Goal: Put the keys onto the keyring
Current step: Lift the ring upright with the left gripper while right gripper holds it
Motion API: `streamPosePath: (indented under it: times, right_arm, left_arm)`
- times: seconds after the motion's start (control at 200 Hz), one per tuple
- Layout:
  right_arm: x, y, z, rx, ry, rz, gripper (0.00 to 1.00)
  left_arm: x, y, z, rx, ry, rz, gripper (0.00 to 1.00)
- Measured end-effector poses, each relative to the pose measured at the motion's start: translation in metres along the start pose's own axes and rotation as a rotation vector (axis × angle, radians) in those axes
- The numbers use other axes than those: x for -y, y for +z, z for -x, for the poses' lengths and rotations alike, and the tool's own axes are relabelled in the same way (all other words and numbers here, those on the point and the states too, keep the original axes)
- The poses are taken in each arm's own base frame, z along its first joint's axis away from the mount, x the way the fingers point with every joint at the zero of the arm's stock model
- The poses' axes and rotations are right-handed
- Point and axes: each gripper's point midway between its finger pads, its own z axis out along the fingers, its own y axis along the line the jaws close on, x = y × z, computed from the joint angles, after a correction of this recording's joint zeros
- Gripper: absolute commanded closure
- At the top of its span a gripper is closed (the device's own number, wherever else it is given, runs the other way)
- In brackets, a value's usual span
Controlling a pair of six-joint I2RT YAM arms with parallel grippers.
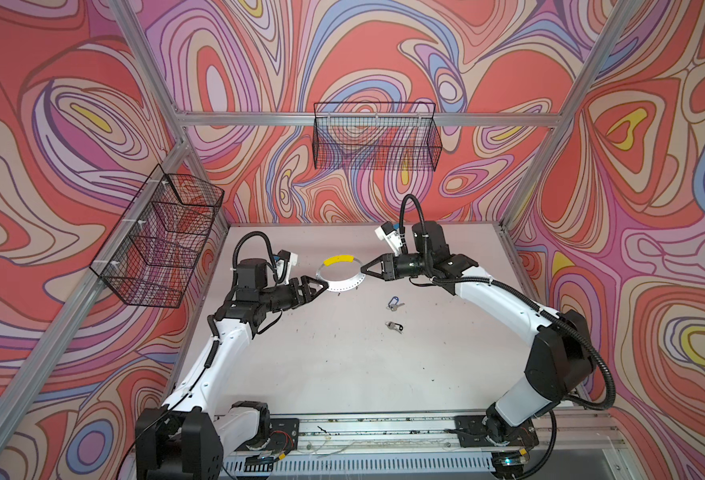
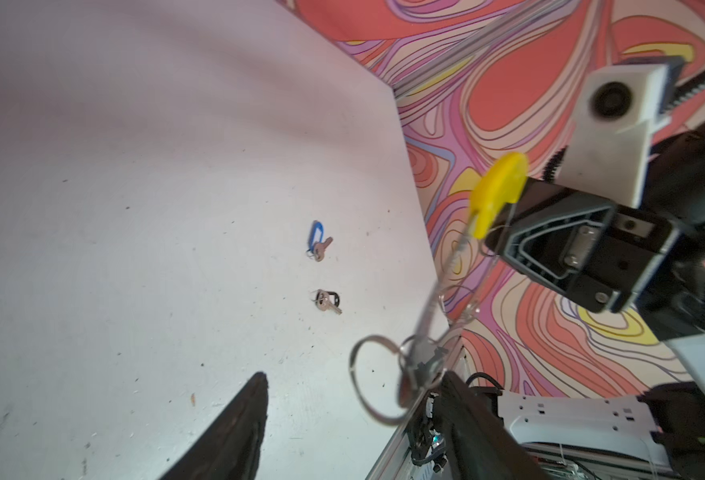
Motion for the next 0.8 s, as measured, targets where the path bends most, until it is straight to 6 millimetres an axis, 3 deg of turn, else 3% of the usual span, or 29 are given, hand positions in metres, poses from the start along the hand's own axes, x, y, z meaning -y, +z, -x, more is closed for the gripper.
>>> streamPosePath:
  times: [0.16,0.491,0.801]
  right_arm:
    - [-0.005,-0.001,-0.01,-0.045,0.011,0.03,1.0]
    - [-0.034,-0.012,-0.01,-0.056,-0.027,0.132,1.0]
    - [-0.042,-0.014,-0.011,-0.066,-0.037,0.168,1.0]
  left_arm:
    - [0.031,-0.01,0.0,0.014,0.042,-0.109,0.38]
    - [0.036,-0.011,-0.007,-0.023,0.025,-0.145,0.54]
    - [0.057,-0.017,-0.003,-0.04,0.057,-0.208,0.96]
